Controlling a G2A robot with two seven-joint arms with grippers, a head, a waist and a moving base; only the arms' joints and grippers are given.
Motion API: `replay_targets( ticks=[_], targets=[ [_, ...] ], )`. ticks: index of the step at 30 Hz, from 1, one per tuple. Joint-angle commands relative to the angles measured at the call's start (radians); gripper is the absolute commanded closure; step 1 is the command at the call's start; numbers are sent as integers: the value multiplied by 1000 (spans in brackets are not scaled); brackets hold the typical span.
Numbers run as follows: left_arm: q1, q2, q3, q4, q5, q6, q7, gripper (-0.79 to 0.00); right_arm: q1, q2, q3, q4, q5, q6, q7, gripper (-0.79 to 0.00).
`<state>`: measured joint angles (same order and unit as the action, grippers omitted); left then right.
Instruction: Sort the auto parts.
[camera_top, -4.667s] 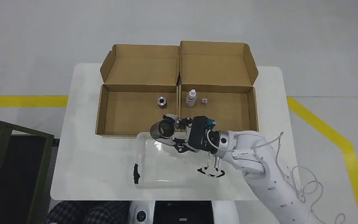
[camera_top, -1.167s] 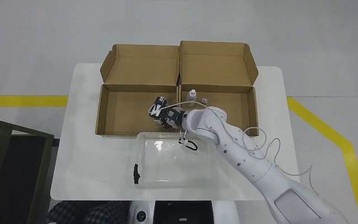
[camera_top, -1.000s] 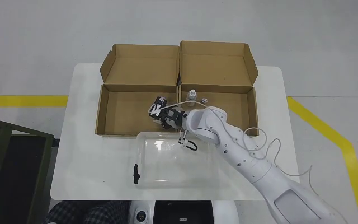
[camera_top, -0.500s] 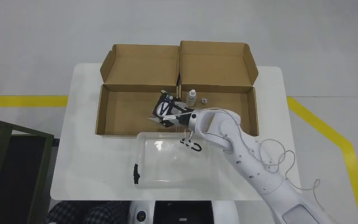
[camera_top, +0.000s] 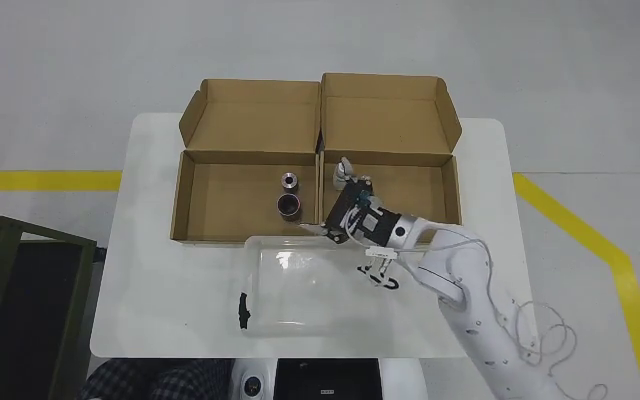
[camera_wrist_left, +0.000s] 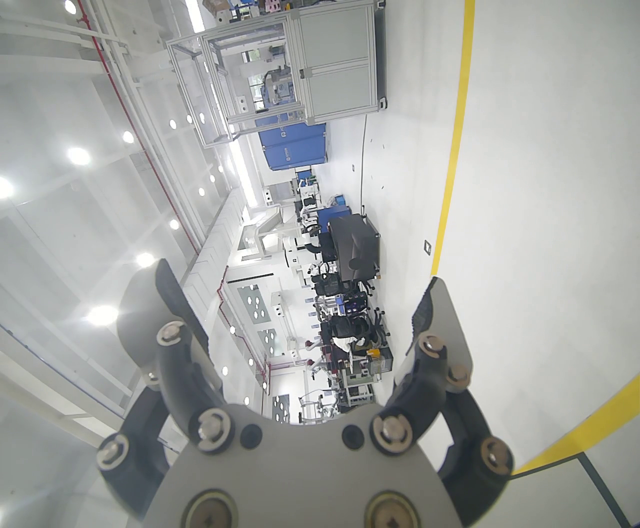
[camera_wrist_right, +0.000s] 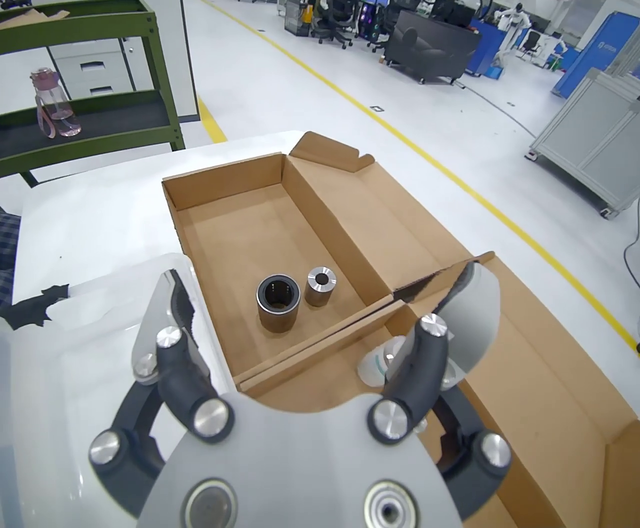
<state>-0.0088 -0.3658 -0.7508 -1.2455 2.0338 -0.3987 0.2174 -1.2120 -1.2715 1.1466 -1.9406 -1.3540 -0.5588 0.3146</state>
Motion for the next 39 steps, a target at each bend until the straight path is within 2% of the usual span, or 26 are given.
replay_targets(
  ticks=[1, 9, 25, 32, 39],
  targets=[
    [0, 0, 0, 0, 0, 0, 0, -785, -44, 8, 37, -24, -15, -5, -34, -785],
    [0, 0, 0, 0, 0, 0, 0, -785, -235, 37, 180, -80, -60, -17, -203, -785],
    [0, 0, 0, 0, 0, 0, 0, -785, -614, 67, 464, -134, -74, 74, -486, -785],
    [0, 0, 0, 0, 0, 0, 0, -785, -734, 69, 557, -135, -55, 129, -571, -785],
    [0, 0, 0, 0, 0, 0, 0, -785, -799, 71, 605, -132, -44, 132, -616, -785]
  ],
)
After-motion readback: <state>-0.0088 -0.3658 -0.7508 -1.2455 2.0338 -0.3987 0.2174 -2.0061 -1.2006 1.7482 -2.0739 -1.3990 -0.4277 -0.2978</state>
